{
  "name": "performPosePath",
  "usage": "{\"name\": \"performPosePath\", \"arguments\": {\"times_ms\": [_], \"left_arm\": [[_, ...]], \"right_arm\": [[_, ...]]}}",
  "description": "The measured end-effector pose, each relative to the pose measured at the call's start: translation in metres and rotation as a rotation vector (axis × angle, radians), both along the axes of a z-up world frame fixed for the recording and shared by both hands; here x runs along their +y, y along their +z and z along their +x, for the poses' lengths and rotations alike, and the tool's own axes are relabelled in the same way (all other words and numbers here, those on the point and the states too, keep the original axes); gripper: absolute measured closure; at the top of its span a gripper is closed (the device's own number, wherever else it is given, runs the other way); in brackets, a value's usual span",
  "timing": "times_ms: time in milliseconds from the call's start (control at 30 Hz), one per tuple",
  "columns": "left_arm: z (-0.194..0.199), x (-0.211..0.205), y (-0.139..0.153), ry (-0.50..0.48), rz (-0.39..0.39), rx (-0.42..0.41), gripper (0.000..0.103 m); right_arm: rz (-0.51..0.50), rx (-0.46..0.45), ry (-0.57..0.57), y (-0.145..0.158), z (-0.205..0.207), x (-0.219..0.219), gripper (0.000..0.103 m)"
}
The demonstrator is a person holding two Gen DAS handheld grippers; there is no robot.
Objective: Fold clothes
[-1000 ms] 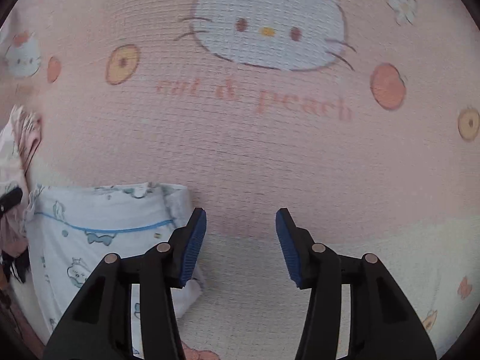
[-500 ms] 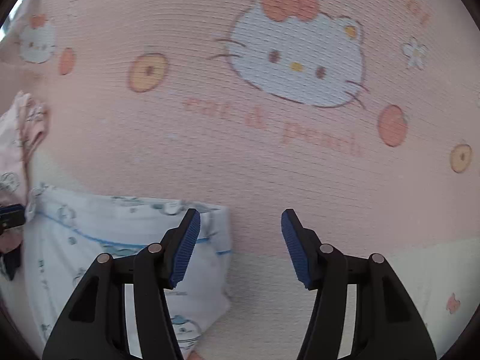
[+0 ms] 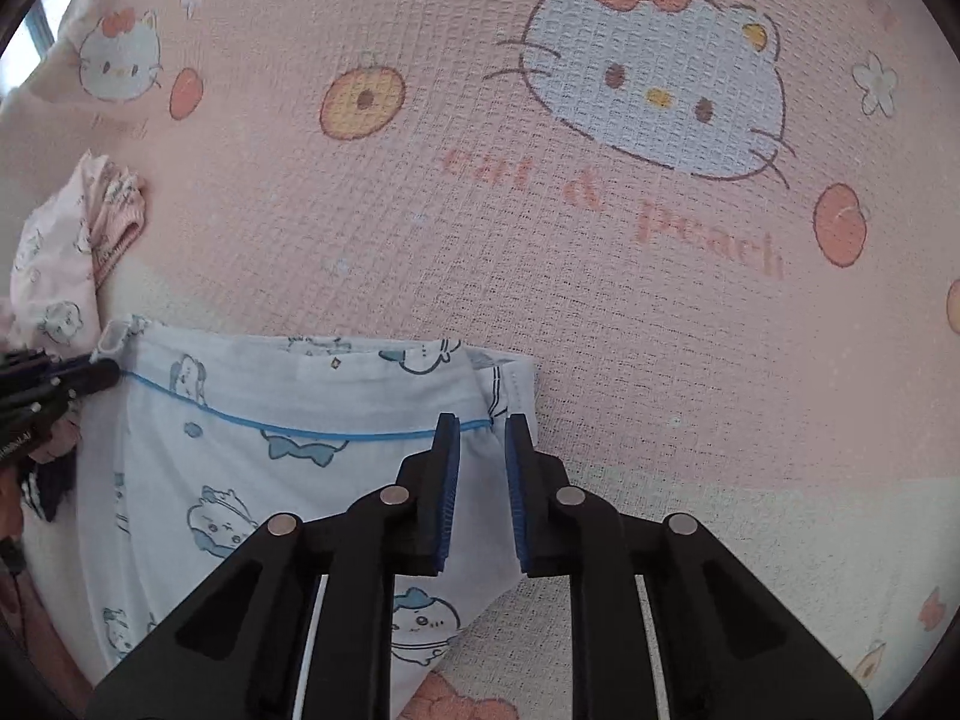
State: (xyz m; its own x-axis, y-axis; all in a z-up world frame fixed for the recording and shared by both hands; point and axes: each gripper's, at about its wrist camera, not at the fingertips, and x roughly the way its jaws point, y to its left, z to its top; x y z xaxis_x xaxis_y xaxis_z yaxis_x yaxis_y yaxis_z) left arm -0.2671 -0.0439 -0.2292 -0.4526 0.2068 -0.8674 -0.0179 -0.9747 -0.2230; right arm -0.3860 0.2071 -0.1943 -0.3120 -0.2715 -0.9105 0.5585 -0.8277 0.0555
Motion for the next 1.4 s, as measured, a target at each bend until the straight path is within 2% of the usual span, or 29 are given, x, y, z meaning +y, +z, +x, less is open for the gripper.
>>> {"name": "performPosePath", "arguments": {"times_ms": [33, 100, 200, 267, 367, 467, 633, 667, 800, 867, 967, 1033, 1067, 1133, 1167, 1200, 1233, 1300, 1367, 1400], "left_arm": [[0.000, -0.002, 0.000, 0.006, 0.013, -0.003, 0.096], [-0.001, -0.005, -0.001, 0.014, 0.030, -0.002, 0.096], [0.000, -0.005, -0.006, 0.001, 0.011, -0.010, 0.096], [-0.003, -0.007, -0.007, 0.009, 0.025, -0.012, 0.096], [-0.005, -0.009, -0.002, 0.032, 0.030, 0.005, 0.096], [-0.006, -0.011, 0.002, 0.035, 0.038, 0.001, 0.096], [-0.007, -0.007, 0.018, 0.003, 0.122, 0.075, 0.096], [-0.010, -0.006, 0.015, 0.004, 0.106, 0.066, 0.094], [-0.020, -0.011, -0.013, 0.053, 0.002, -0.053, 0.085], [-0.016, -0.016, -0.006, 0.095, -0.002, -0.027, 0.079], [-0.007, -0.013, 0.015, 0.114, -0.103, 0.080, 0.069], [-0.005, -0.004, 0.024, 0.098, -0.198, 0.147, 0.066], [-0.006, 0.000, 0.026, 0.086, -0.218, 0.167, 0.066], [-0.012, 0.002, 0.025, 0.032, -0.126, 0.145, 0.066], [-0.016, 0.001, 0.020, -0.009, -0.015, 0.098, 0.066], [-0.020, 0.002, 0.012, -0.034, 0.062, 0.046, 0.066], [-0.022, 0.003, 0.004, -0.042, 0.070, 0.007, 0.066], [-0.026, 0.003, -0.004, -0.048, 0.015, -0.014, 0.066], [-0.030, -0.010, 0.004, 0.021, 0.001, -0.006, 0.066], [-0.030, -0.019, 0.010, 0.077, -0.018, 0.006, 0.066]], "right_arm": [[-0.021, -0.019, -0.006, 0.001, -0.004, 0.001, 0.082], [-0.001, -0.035, 0.008, -0.004, -0.002, -0.003, 0.072], [0.066, -0.031, 0.041, -0.018, 0.012, -0.018, 0.073], [0.070, -0.041, 0.070, -0.022, 0.015, -0.028, 0.076], [0.120, 0.010, 0.101, -0.031, 0.018, -0.036, 0.079], [0.128, 0.061, 0.073, -0.034, 0.022, -0.032, 0.088], [0.207, 0.185, -0.012, -0.045, 0.033, -0.031, 0.088], [0.197, 0.181, -0.036, -0.047, 0.032, -0.026, 0.088], [0.129, 0.135, -0.101, -0.044, 0.020, -0.011, 0.084], [0.091, 0.130, -0.126, -0.034, 0.013, -0.006, 0.084], [0.000, 0.116, -0.146, -0.018, 0.009, -0.002, 0.082], [-0.009, 0.104, -0.144, -0.009, 0.005, -0.002, 0.081], [-0.005, 0.092, -0.135, -0.005, 0.006, 0.000, 0.081], [0.000, 0.052, -0.108, 0.002, 0.018, 0.015, 0.079], [-0.007, 0.020, -0.090, -0.001, 0.026, 0.020, 0.079], [0.002, -0.007, -0.068, -0.012, 0.031, 0.020, 0.078], [0.043, -0.007, -0.048, -0.023, 0.032, 0.015, 0.078], [0.125, -0.009, -0.010, -0.046, 0.034, 0.005, 0.078], [0.108, -0.031, -0.057, -0.047, 0.032, 0.013, 0.069], [0.080, -0.045, -0.098, -0.043, 0.030, 0.020, 0.068]]}}
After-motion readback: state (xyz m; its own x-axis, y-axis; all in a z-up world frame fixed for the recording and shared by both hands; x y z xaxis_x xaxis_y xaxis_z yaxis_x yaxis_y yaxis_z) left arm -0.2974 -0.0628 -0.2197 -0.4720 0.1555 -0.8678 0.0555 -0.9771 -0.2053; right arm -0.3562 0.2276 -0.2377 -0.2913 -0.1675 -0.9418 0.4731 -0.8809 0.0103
